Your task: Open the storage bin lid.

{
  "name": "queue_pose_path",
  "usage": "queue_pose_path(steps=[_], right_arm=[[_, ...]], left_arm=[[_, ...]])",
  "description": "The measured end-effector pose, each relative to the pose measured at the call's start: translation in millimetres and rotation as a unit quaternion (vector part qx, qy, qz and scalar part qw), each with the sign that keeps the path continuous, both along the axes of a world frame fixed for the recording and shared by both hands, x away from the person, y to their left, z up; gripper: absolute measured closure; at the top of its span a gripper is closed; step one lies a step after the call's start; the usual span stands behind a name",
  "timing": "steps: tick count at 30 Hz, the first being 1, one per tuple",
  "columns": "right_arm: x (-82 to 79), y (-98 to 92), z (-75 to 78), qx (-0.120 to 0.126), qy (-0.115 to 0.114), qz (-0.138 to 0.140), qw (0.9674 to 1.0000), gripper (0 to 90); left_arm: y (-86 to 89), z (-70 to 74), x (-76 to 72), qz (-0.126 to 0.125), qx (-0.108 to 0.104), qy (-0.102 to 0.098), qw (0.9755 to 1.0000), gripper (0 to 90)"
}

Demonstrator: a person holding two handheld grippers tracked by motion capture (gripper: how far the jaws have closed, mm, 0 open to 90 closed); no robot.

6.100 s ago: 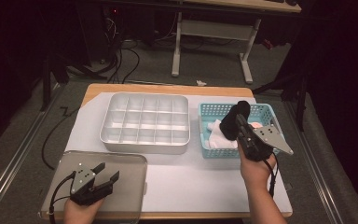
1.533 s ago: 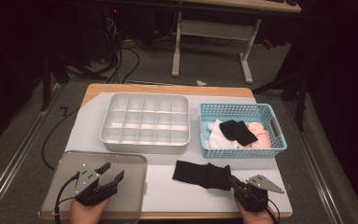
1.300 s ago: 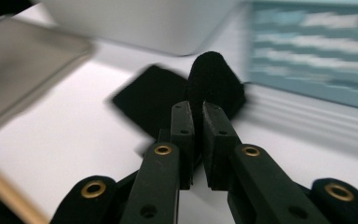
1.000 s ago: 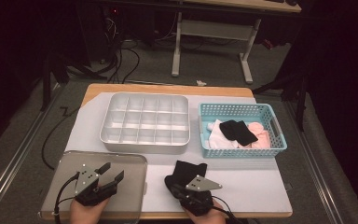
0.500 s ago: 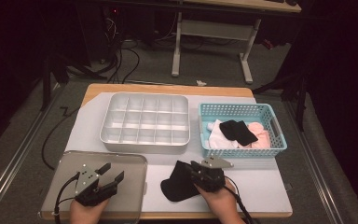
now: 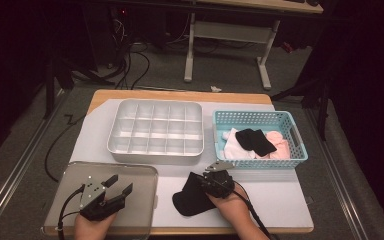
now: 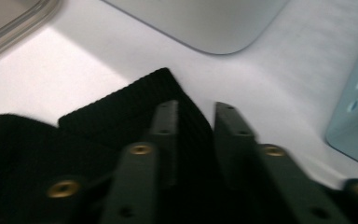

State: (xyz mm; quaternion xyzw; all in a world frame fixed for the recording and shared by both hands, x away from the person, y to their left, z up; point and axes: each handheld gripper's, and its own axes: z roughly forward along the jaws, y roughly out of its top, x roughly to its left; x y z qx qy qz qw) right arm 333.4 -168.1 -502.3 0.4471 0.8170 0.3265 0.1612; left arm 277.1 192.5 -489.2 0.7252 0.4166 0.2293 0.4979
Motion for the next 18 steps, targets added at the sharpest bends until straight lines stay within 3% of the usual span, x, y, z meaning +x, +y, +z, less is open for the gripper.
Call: queue_pose_path(steps=[5, 7, 9, 15, 18], right_arm=[[-3.8, 2.4, 6.6, 0.000, -0.016, 0.009, 0.9998, 84.5], [-7.5, -0.1, 21.7, 0.020, -0.042, 0.004, 0.9989, 84.4], [-8.9, -1.1, 28.3, 0.028, -0.052, 0.004, 0.9983, 84.3], [-18.7, -5.3, 70.8, 0.062, -0.112, 0.001, 0.9918, 84.2], [-22.5, -5.0, 87.8, 0.081, -0.138, -0.001, 0.9871, 84.2]], left_arm=[[0.0, 0.1, 0.0, 0.001, -0.001, 0.000, 1.0000, 39.3], [-0.4, 0.0, -0.1, 0.000, 0.000, 0.001, 1.0000, 39.3], [-1.0, -0.4, 0.0, -0.001, 0.001, 0.001, 1.0000, 39.3], [-0.8, -0.1, 0.1, -0.001, -0.001, 0.001, 1.0000, 39.3], [-0.8, 0.6, -0.4, -0.001, -0.002, 0.000, 1.0000, 39.3]])
